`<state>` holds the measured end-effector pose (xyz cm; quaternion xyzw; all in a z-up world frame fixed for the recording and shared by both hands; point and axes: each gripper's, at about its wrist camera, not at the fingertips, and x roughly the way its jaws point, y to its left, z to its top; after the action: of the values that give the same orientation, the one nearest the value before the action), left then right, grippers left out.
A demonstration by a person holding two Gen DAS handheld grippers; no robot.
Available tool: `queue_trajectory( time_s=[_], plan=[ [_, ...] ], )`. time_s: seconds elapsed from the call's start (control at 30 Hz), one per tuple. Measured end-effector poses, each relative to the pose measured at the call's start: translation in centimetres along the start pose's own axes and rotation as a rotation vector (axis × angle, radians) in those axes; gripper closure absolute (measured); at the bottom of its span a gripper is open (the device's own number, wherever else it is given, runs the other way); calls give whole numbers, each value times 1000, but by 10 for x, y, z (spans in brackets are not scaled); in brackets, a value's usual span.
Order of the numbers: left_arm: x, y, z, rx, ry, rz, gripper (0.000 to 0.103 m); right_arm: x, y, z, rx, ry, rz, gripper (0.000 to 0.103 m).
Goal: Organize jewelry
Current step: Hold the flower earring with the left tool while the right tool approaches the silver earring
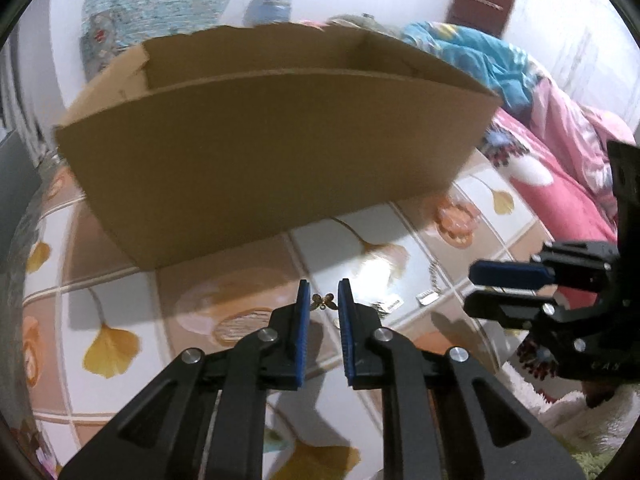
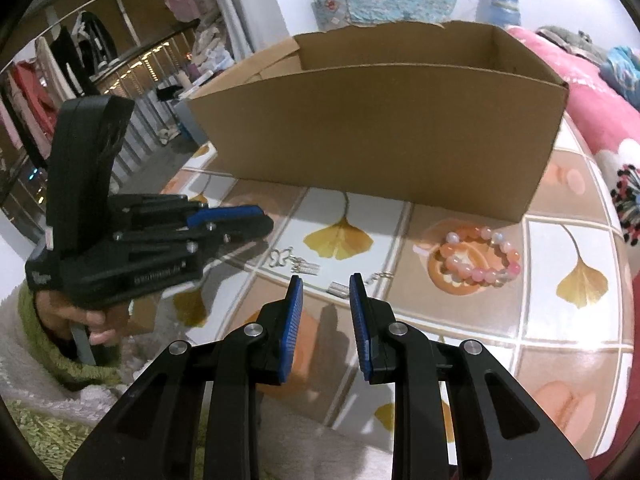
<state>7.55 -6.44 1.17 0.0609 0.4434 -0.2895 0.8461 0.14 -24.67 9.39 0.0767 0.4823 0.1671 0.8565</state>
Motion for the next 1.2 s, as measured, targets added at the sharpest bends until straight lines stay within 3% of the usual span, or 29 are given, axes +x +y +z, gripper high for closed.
queue_trajectory(
  time_s=[0.27,0.67,1.2],
  plan=[
    [-11,23,-3,-55,-11,52,90,25,29,2,-79,28,84,79],
    [-15,36,-9,-76,-16,51,90,56,37,10,-218,32,-29,79],
    [-12,45,-13,-97,-10,44,90,60,44,14,-415,56,-1,80]
  ],
)
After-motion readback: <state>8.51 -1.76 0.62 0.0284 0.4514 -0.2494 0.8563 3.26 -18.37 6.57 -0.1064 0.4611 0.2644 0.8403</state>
